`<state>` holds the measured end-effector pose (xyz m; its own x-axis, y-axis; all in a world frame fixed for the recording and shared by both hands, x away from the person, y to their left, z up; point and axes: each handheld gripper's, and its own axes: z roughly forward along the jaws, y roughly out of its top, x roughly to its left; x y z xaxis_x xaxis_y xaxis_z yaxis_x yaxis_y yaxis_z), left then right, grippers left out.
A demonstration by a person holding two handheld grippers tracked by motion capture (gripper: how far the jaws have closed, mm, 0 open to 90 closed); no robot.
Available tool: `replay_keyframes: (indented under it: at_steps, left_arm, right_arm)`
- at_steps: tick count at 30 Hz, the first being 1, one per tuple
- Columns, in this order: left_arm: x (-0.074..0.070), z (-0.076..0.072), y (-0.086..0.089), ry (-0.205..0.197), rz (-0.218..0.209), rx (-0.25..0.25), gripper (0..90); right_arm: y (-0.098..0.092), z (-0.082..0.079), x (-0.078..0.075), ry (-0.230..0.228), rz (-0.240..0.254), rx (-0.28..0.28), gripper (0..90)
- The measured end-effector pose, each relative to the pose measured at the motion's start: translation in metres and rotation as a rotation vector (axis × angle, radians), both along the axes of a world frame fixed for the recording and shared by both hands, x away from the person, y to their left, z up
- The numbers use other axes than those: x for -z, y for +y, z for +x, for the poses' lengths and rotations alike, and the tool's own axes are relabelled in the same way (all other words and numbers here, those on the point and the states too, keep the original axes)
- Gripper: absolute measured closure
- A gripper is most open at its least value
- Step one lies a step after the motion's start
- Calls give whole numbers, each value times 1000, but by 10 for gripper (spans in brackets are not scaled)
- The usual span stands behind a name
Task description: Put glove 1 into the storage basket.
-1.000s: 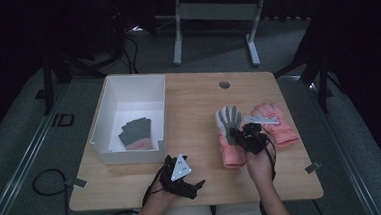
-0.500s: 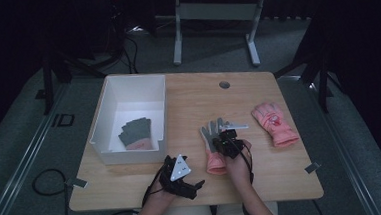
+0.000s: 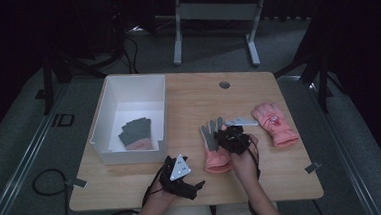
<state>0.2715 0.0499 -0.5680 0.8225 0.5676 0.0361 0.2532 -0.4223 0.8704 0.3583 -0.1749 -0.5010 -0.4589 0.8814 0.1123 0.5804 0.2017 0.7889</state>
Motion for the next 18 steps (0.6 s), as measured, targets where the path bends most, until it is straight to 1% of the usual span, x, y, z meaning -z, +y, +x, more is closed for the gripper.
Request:
replay_keyframes:
  at_steps: [1, 2, 5, 7, 9, 10, 12, 13, 15, 16, 17, 18]
  left_arm:
    - [0, 0, 0, 0, 6, 1, 8]
    - [0, 0, 0, 0, 9, 3, 8]
    - [0, 0, -1, -1, 10, 4, 8]
    - [1, 0, -1, 1, 15, 4, 8]
    - [0, 0, -1, 6, 6, 6, 8]
    - [0, 0, -1, 6, 4, 6, 8]
    - [0, 0, 0, 8, -1, 4, 8]
    - [0, 0, 0, 8, -1, 4, 8]
    - [0, 1, 0, 9, 2, 4, 8]
    - [0, 1, 0, 9, 2, 4, 8]
    - [0, 1, 0, 9, -1, 7, 8]
    - [0, 1, 0, 9, 3, 6, 8]
  right_arm:
    - [-7, 0, -5, -20, 6, -16, 727]
    - [-15, 1, -9, -31, -7, -23, 726]
    - [-42, 5, -18, -62, -28, -11, 725]
    - [-61, 8, -22, -66, -37, 5, 720]
    - [-79, 11, -25, -76, -56, 5, 711]
    - [-88, 12, -25, -73, -70, 10, 708]
    - [-107, 14, -25, -84, -107, 22, 705]
    - [-107, 14, -25, -84, -107, 22, 705]
    - [-127, 17, -24, -74, -135, 49, 695]
    - [-127, 17, -24, -74, -135, 49, 695]
    - [-156, 24, -24, -67, -149, 103, 651]
    - [-163, 26, -24, -62, -153, 120, 650]
